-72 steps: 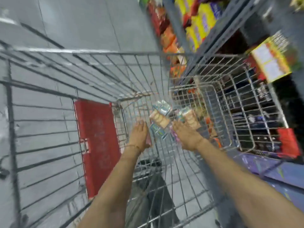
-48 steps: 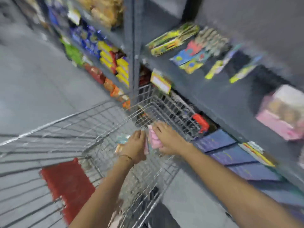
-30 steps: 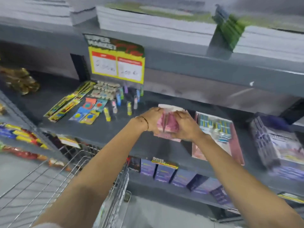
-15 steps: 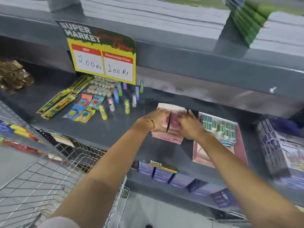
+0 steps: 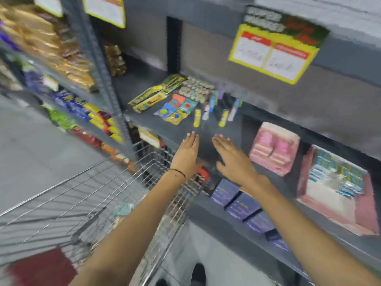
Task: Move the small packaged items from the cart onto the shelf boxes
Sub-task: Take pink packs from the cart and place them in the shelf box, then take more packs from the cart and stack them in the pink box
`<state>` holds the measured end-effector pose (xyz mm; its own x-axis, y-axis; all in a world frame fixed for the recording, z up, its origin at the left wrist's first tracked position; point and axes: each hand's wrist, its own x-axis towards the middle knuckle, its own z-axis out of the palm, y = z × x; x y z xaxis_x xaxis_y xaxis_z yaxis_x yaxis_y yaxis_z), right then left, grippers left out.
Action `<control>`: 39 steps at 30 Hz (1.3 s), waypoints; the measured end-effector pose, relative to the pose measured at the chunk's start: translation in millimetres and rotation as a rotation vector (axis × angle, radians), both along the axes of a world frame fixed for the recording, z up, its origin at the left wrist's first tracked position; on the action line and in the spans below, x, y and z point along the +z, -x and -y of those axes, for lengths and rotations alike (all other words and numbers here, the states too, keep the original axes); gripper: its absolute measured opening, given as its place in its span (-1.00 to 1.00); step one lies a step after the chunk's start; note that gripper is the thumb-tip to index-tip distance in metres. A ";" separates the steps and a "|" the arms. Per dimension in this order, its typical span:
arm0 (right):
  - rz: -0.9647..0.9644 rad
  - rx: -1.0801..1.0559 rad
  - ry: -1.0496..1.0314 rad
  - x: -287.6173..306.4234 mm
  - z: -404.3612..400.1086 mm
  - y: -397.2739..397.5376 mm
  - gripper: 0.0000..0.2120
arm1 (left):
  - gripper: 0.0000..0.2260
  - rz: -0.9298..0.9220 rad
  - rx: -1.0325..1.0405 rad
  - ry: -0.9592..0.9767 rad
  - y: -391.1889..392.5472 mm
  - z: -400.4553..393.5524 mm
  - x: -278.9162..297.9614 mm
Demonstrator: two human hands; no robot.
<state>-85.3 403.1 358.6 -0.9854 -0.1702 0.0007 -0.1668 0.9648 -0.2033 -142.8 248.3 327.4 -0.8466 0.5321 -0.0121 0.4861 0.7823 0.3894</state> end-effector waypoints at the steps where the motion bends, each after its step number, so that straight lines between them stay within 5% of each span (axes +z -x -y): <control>1: 0.009 0.071 -0.042 -6.2 14.2 2.5 -0.34 | -0.26 0.021 0.018 0.010 -4.0 17.4 -7.5; 11: 0.385 0.768 -0.408 -141.9 180.4 52.6 -0.35 | -0.21 0.426 0.548 0.074 -48.1 212.2 -154.6; 17: 0.512 0.882 -0.602 -256.8 203.7 80.0 -0.36 | -0.13 0.605 0.819 0.032 -65.1 240.5 -260.1; 23: 0.381 0.935 -0.774 -329.1 182.2 86.3 -0.24 | -0.08 0.663 0.990 -0.059 -62.4 211.8 -324.4; 27: 0.371 0.900 -0.787 -348.4 174.9 86.7 -0.18 | -0.04 0.640 0.997 -0.082 -56.1 194.7 -345.3; 31: 0.361 0.875 -0.765 -347.0 178.2 89.4 -0.10 | -0.20 0.539 0.984 -0.013 -52.1 196.7 -345.2; 39: 0.447 0.592 -0.484 -252.0 168.1 84.8 0.05 | -0.25 0.420 0.660 0.002 -46.6 200.7 -257.1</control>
<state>-170.1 235.0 106.5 -0.6266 -0.5341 -0.5675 -0.6688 0.7424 0.0397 -96.2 47.6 70.4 -0.9121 -0.0807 -0.4020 -0.2681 0.8592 0.4357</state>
